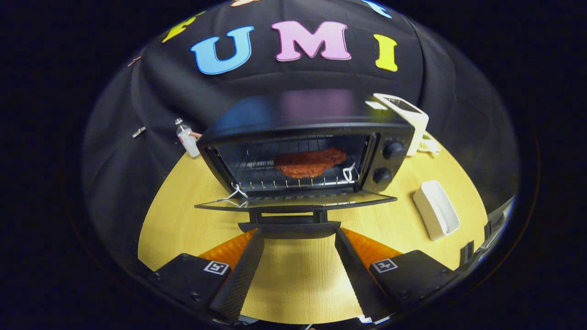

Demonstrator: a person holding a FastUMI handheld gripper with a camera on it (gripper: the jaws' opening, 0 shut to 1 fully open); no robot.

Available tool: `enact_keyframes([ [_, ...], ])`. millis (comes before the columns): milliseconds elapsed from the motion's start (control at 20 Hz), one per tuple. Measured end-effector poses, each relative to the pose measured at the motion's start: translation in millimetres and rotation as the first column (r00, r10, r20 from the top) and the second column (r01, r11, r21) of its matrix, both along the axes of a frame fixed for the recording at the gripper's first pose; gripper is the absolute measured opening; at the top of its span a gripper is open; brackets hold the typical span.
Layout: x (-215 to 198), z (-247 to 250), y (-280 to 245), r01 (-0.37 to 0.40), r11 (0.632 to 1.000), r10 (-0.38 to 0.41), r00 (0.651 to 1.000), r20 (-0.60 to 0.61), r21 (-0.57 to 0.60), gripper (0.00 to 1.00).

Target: Open the toaster oven, put the food inside, and close the toaster oven door.

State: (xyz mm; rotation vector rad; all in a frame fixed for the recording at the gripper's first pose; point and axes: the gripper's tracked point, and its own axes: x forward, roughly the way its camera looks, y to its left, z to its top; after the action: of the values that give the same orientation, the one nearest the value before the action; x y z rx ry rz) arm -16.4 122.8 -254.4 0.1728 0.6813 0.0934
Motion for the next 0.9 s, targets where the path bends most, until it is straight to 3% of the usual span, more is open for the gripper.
enact_keyframes([
  [400, 27, 46, -7, -0.012, 1.000, 0.014, 0.994, 0.104, -0.024, 0.98],
  [900, 7, 88, -34, 0.002, 0.999, 0.005, 0.977, 0.215, -0.036, 0.98],
])
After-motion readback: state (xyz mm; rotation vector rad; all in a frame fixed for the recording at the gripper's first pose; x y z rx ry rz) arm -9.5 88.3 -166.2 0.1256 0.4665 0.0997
